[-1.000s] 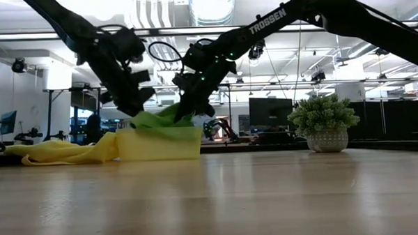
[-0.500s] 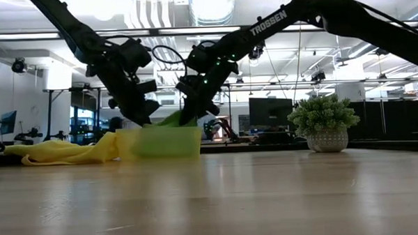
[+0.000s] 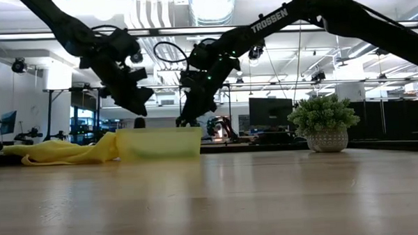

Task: Fold microfiber towels
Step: Adjust the yellow bin

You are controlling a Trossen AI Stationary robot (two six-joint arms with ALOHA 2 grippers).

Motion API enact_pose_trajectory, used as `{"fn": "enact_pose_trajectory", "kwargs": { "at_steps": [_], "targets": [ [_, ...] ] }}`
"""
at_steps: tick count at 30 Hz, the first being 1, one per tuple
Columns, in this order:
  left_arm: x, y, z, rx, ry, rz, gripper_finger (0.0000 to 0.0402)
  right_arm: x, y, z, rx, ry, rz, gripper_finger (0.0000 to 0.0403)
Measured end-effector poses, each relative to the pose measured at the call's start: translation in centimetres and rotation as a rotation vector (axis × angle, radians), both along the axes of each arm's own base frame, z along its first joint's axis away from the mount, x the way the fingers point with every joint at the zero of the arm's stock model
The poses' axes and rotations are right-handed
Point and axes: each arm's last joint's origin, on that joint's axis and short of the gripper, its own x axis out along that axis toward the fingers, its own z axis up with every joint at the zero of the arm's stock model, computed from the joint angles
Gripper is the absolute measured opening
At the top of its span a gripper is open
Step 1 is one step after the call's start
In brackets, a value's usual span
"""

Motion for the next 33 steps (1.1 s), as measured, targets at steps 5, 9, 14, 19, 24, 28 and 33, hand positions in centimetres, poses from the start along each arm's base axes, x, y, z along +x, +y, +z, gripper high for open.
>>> {"fn": "enact_pose_trajectory", "kwargs": {
  "at_steps": [5, 9, 14, 19, 24, 28, 33],
  "targets": [
    [-0.5, -0.7, -0.7, -0.130, 0.034, -0.076, 0.0122, 0.9, 3.2, -1.0, -0.044, 0.056, 0.167, 0.0135],
    [-1.1, -1.3, -2.7, -0.232, 0.104, -0.056, 0.0121, 1.3, 4.6, -2.1, -0.075, 0.112, 0.173, 0.0103],
    [-1.1, -1.4, -4.4, -0.257, 0.123, -0.050, 0.0089, 0.9, 4.8, -2.5, -0.065, 0.180, 0.095, 0.0054],
    [-0.5, -0.8, -4.7, -0.251, 0.086, -0.053, 0.0049, 0.2, 5.1, -3.0, 0.015, 0.249, 0.057, 0.0018],
    [0.1, -0.4, -3.2, -0.243, 0.022, -0.057, 0.0037, -0.4, 5.4, -3.3, 0.052, 0.306, 0.047, 0.0009],
    [0.2, -0.4, -0.9, -0.196, -0.029, -0.068, 0.0036, -0.6, 5.3, -3.4, 0.064, 0.325, 0.025, 0.0009],
    [-0.2, -0.8, -0.1, -0.185, -0.047, -0.075, 0.0036, -0.9, 4.9, -3.4, 0.066, 0.339, -0.002, 0.0009]
  ]
}}
